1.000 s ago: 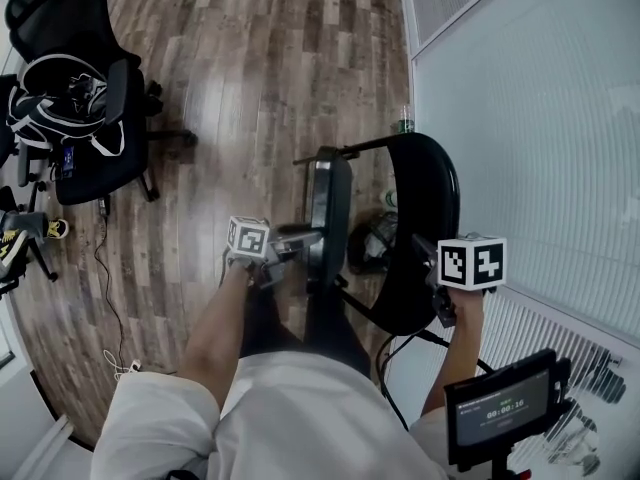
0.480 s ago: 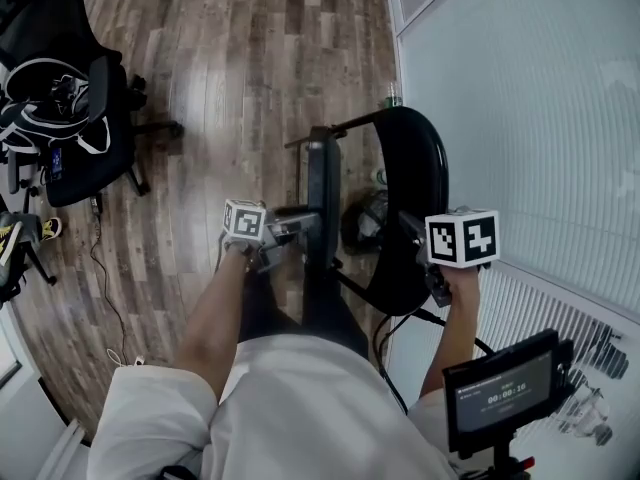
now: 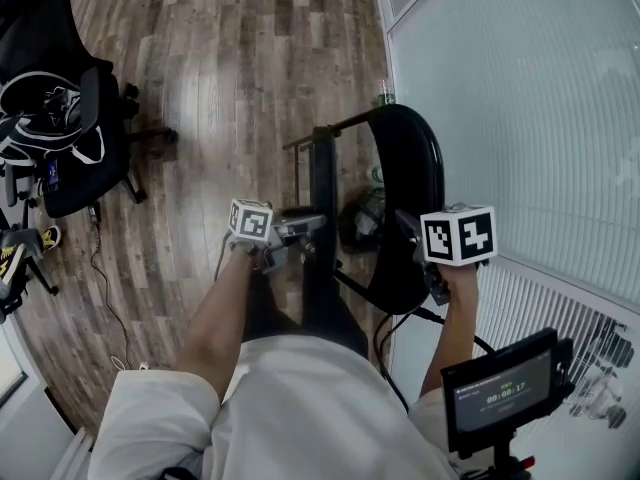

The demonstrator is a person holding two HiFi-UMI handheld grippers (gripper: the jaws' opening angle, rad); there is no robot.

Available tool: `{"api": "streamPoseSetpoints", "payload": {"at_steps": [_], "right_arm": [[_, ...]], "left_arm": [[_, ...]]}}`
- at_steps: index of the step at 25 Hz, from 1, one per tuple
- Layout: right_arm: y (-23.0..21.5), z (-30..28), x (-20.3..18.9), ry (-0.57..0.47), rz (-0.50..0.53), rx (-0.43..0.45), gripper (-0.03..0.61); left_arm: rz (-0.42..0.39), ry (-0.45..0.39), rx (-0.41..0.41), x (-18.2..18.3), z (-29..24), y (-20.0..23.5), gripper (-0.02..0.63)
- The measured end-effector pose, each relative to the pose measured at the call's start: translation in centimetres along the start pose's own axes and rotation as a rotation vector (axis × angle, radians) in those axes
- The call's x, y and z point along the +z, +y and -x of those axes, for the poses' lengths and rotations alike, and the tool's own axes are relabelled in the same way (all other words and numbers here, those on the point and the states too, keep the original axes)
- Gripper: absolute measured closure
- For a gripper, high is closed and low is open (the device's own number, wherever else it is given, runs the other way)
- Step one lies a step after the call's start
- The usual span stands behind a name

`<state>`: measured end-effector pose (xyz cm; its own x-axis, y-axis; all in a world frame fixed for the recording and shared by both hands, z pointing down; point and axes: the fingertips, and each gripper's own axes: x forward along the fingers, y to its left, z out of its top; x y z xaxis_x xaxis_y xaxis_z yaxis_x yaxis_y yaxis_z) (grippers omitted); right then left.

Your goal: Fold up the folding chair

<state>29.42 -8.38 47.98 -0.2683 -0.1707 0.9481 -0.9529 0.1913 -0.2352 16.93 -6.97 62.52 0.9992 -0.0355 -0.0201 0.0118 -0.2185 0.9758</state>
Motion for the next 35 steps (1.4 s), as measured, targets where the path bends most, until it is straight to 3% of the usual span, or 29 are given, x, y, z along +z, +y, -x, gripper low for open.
{"api": "streamPoseSetpoints", "payload": {"at_steps": [9, 29, 35], "right_arm": [[1.3, -0.1, 0.1, -0.002, 0.014, 0.02, 0.421], [1.1, 0.3, 0.0, -0.001, 0.017, 0.004, 0.42], [1.5, 0.4, 0.1, 0.0, 0.025, 0.005, 0.408]], "left_arm": [[-0.035, 0.068, 0.009, -0.8, -2.4, 0.1, 0.428], [-0.043, 0.099, 0.017, -1.1, -4.6, 0.0, 0.471], [-0.088, 0.161, 0.033, -1.3, -5.7, 0.1, 0.471]]}}
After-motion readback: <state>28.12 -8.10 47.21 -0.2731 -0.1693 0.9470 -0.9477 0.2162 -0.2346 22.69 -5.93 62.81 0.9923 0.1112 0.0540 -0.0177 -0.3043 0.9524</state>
